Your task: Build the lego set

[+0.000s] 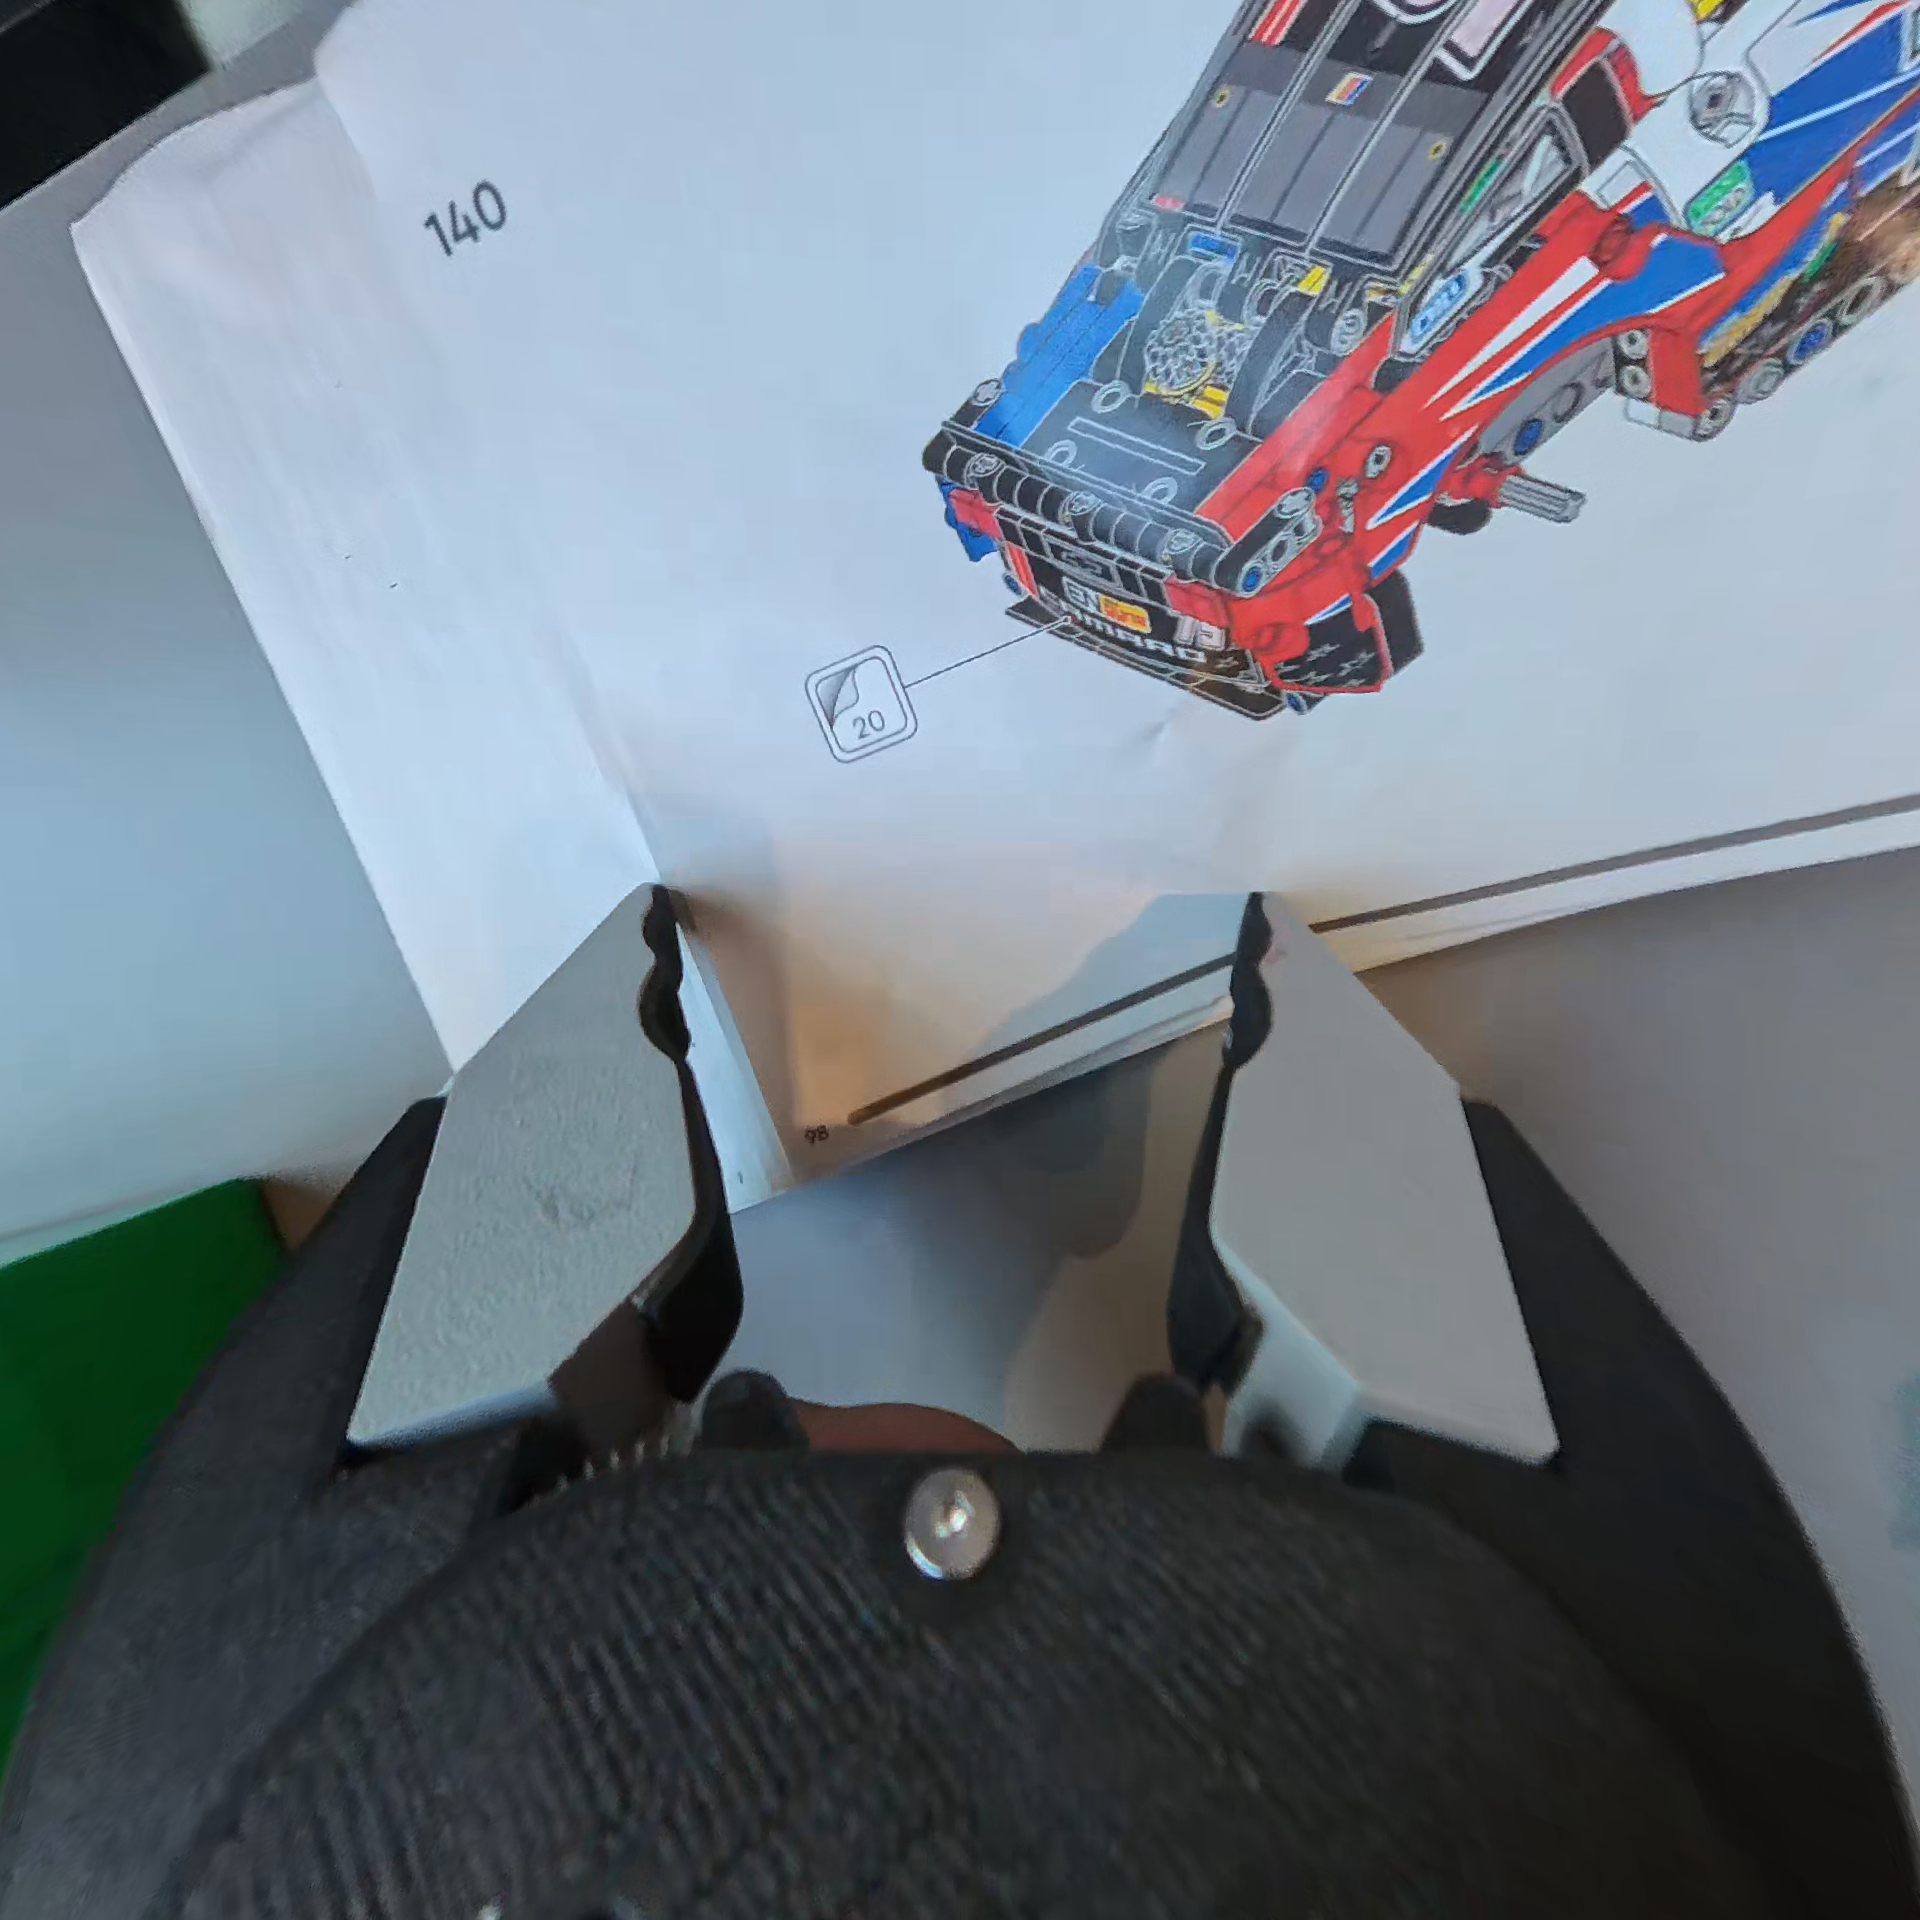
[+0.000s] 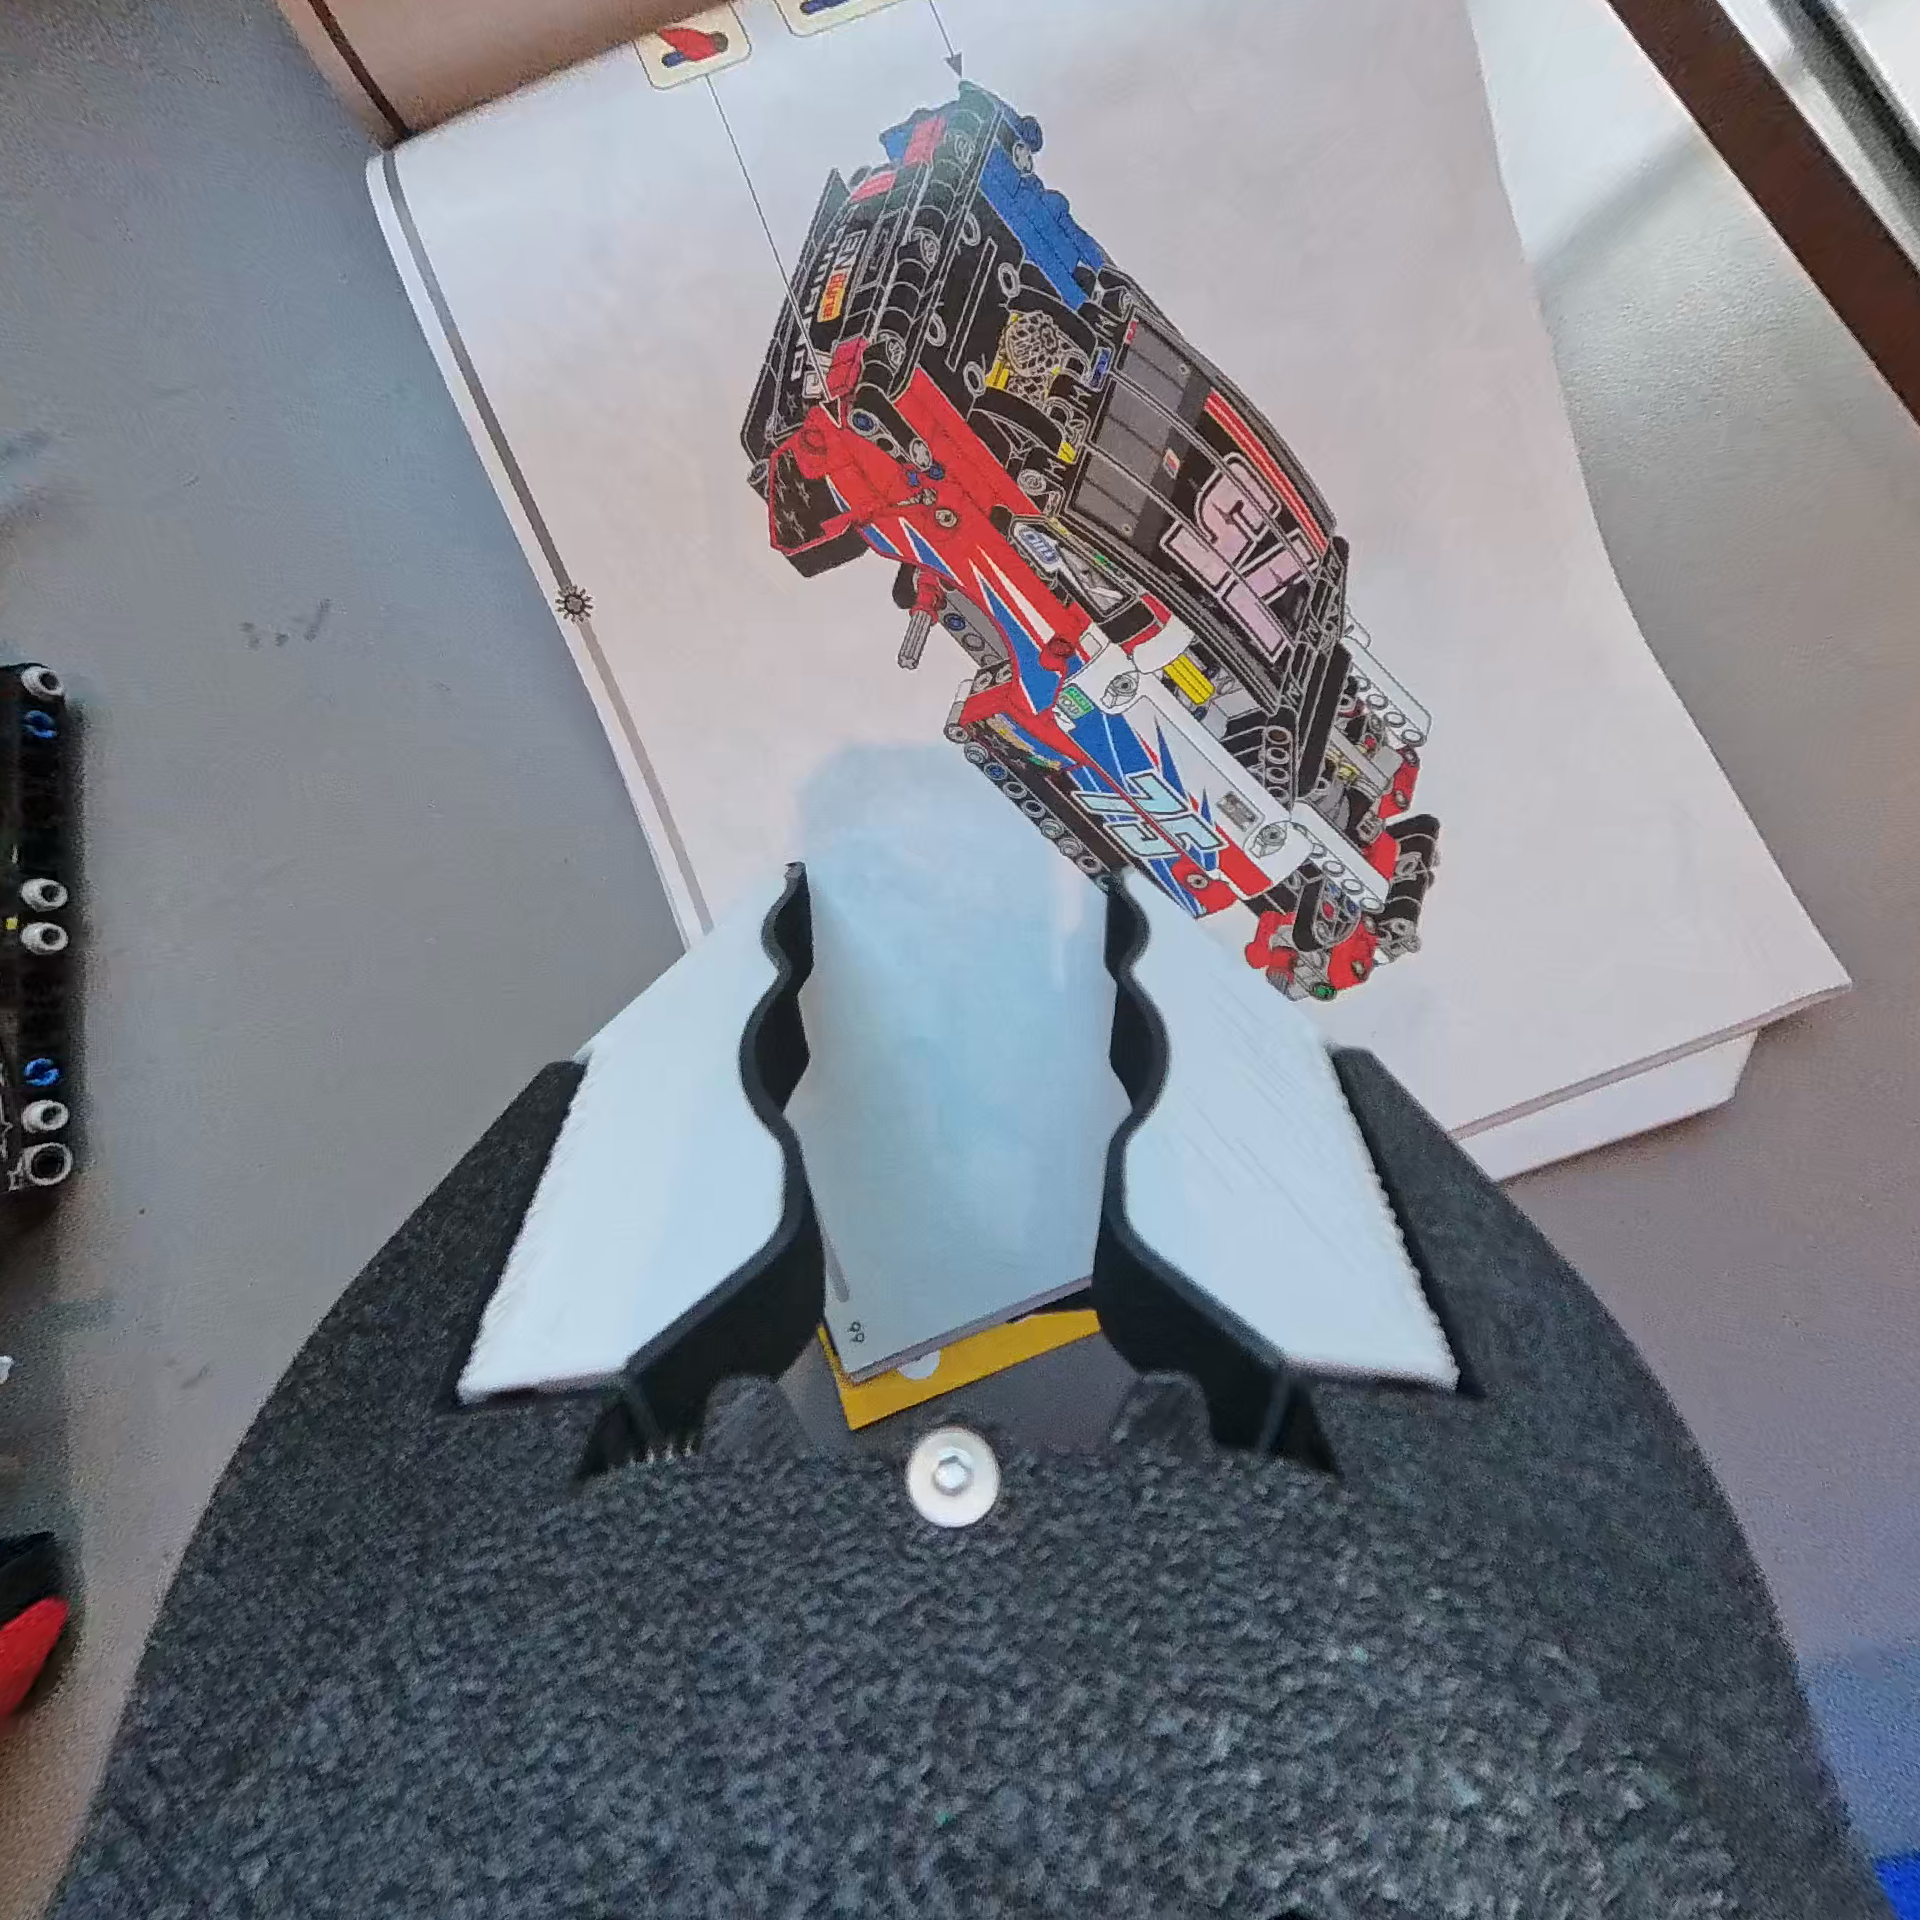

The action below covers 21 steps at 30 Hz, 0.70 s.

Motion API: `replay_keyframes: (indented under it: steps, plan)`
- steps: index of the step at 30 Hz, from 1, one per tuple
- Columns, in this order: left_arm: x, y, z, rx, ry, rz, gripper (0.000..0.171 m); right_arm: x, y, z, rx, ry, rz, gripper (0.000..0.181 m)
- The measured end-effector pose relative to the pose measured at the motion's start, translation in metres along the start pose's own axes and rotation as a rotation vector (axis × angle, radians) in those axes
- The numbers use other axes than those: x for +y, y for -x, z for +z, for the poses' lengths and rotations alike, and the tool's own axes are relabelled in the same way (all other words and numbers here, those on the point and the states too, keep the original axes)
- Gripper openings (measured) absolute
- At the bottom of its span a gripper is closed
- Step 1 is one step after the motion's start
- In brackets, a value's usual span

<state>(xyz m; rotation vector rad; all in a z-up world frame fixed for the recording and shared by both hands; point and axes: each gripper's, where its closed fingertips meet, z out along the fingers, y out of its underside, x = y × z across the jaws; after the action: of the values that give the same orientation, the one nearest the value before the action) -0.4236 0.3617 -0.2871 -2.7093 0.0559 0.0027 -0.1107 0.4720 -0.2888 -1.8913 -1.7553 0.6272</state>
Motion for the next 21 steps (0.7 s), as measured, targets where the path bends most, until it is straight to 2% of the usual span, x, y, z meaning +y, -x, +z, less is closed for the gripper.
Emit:
replay_keyframes:
  steps: [2, 5, 8, 10, 13, 14, 17, 18, 19, 21]
  plan:
    - [-0.004, -0.004, -0.001, -0.02, 0.002, 0.026, 0.103, -0.001, 0.004, 0.0, -0.017, 0.007, -0.022, 0.049]
    - [-0.02, -0.012, -0.008, -0.07, -0.056, 0.098, 0.096, -0.003, 0.016, 0.001, -0.044, 0.017, -0.07, 0.022]
    - [-0.019, -0.031, -0.004, -0.002, -0.024, 0.141, 0.085, -0.005, 0.016, 0.003, -0.026, 0.011, -0.074, 0.0]
    - [-0.014, -0.04, 0.004, 0.057, -0.002, 0.119, 0.087, -0.005, 0.016, 0.003, -0.036, 0.005, -0.044, 0.0]
    - [-0.018, -0.045, 0.002, 0.085, -0.031, 0.12, 0.086, -0.009, 0.014, 0.003, -0.053, 0.003, 0.006, 0.0]
    - [-0.018, -0.046, 0.002, 0.093, -0.031, 0.119, 0.086, -0.016, 0.013, 0.003, -0.054, -0.014, 0.018, 0.004]
    - [-0.02, -0.048, 0.002, 0.098, -0.032, 0.125, 0.086, -0.06, 0.023, -0.001, -0.073, -0.115, 0.018, 0.06]
    - [-0.02, -0.049, 0.002, 0.1, -0.034, 0.126, 0.086, -0.076, 0.032, -0.001, -0.085, -0.139, -0.009, 0.074]
    - [-0.02, -0.049, 0.002, 0.101, -0.035, 0.123, 0.087, -0.092, 0.042, -0.001, -0.095, -0.155, -0.058, 0.082]
    - [-0.021, -0.05, 0.001, 0.114, -0.045, 0.12, 0.086, -0.12, 0.065, 0.001, -0.104, -0.173, -0.203, 0.081]
